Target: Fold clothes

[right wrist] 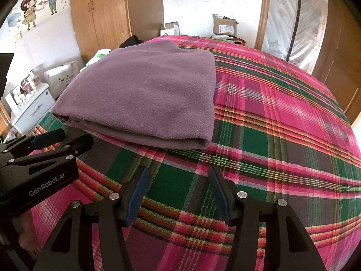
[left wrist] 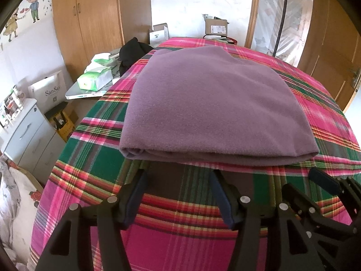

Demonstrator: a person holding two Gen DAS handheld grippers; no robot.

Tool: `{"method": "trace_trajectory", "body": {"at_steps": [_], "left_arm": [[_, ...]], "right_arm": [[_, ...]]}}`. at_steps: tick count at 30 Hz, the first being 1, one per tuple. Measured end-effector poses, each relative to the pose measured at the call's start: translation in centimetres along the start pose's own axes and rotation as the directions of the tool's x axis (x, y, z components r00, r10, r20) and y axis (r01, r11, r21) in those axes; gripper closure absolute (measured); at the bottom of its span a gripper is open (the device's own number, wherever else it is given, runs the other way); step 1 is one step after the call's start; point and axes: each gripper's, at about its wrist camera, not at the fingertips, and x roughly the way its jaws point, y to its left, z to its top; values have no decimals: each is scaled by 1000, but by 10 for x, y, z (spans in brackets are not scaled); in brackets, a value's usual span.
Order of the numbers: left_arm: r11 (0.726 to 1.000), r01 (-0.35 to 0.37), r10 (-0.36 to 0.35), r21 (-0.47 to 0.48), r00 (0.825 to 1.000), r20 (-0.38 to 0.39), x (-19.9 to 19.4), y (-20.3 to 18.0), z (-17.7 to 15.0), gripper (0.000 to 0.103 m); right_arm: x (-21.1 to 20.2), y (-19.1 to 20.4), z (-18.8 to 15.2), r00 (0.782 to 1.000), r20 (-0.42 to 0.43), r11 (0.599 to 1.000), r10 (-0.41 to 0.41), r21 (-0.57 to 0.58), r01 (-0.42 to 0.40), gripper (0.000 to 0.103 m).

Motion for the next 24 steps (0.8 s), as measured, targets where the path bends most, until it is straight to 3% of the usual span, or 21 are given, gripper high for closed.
{"method": "trace_trajectory", "body": {"at_steps": [24], "left_arm": [[1000, -2, 2, -6, 1000, 1, 0, 1, -1, 43]], "right_arm": [[0, 0, 0, 1000, 0, 1000, 0, -1, 0, 45]]}}
